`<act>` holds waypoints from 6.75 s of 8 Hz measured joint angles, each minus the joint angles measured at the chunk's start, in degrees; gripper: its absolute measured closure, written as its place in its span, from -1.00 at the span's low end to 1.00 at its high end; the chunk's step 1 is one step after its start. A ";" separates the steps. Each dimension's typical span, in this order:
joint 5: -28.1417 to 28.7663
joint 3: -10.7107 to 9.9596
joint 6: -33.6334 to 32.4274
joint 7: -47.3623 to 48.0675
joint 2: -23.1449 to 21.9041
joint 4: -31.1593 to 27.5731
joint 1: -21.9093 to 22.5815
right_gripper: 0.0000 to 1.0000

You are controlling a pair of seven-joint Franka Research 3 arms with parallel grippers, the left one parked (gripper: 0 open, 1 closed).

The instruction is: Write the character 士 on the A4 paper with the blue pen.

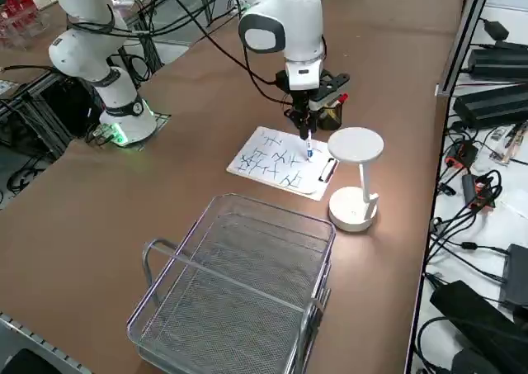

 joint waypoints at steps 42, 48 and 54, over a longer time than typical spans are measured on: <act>0.57 3.90 1.73 10.19 0.45 -0.16 0.29 0.61; 0.50 3.78 -2.62 -5.74 -3.19 0.72 -0.82 0.61; -0.79 2.97 -3.42 -48.17 -3.43 0.48 -2.32 0.61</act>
